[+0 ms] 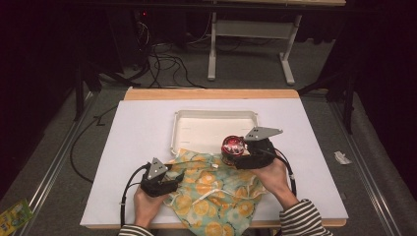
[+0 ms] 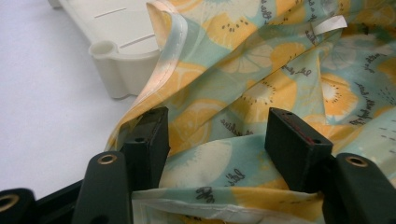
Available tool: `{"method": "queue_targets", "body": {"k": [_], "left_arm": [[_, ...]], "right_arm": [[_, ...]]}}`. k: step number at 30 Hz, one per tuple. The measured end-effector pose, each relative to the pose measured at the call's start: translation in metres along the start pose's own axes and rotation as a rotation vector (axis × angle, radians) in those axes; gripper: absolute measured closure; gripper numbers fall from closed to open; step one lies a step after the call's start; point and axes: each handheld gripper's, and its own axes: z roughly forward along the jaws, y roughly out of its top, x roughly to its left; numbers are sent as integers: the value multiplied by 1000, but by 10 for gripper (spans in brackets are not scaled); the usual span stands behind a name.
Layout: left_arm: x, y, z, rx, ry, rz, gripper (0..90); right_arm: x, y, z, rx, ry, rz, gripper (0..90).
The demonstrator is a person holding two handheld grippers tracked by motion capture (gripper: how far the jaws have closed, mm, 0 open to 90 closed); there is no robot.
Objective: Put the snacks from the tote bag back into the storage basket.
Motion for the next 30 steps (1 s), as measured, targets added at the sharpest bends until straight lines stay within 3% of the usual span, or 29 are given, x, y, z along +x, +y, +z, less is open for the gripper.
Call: {"method": "queue_targets", "body": {"k": [30], "left_arm": [[0,0,0,1,0,0,404]], "right_arm": [[-31,23,20,22,-42,42,262]]}}
